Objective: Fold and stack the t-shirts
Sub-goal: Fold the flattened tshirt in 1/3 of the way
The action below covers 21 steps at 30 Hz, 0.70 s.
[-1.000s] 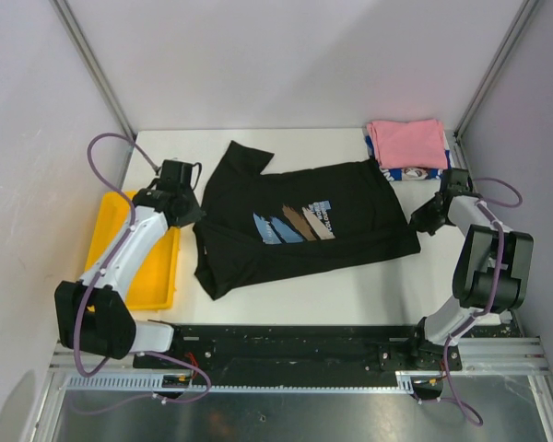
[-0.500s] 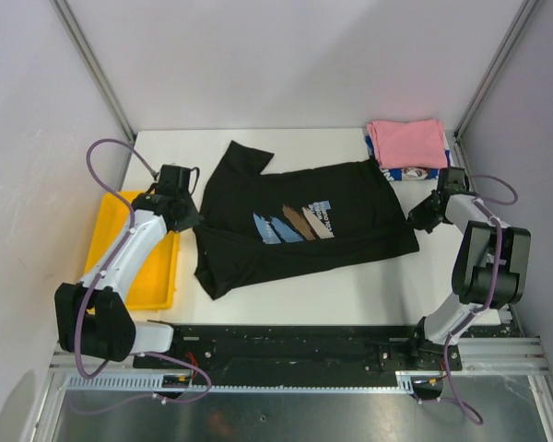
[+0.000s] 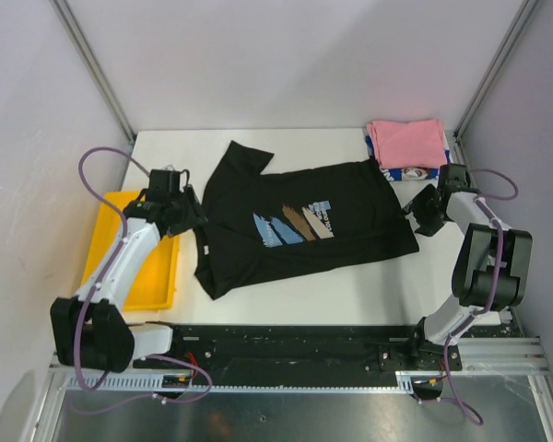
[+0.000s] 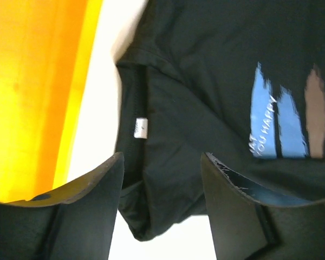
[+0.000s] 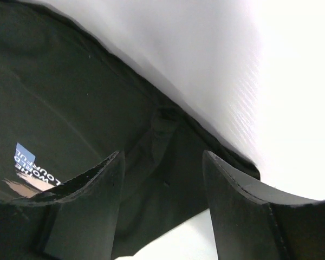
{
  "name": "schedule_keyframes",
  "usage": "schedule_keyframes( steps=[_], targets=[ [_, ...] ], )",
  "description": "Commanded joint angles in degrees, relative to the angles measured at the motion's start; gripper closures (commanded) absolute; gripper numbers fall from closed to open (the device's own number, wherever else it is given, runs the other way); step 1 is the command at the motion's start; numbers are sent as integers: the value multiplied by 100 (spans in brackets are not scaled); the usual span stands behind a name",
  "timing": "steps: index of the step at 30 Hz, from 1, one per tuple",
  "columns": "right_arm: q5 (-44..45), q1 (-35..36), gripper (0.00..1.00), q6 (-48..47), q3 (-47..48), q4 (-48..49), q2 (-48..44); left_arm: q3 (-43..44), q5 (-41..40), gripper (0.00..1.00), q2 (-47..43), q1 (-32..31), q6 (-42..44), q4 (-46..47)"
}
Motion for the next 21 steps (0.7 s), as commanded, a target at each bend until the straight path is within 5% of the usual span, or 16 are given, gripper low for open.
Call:
schedule_keyframes(
  steps=[1, 11, 21],
  targets=[
    [242, 42, 37, -94, 30, -723, -613, -655, 817, 41, -898, -2, -515, 81],
    [30, -328, 48, 18, -1300, -889, -1738, -2431, 491, 66, -2562, -308, -2231, -276],
    [-128, -481, 50, -35, -1658, -541, -1703, -2276, 26, 60, -1560, -1149, -2053, -159]
  ],
)
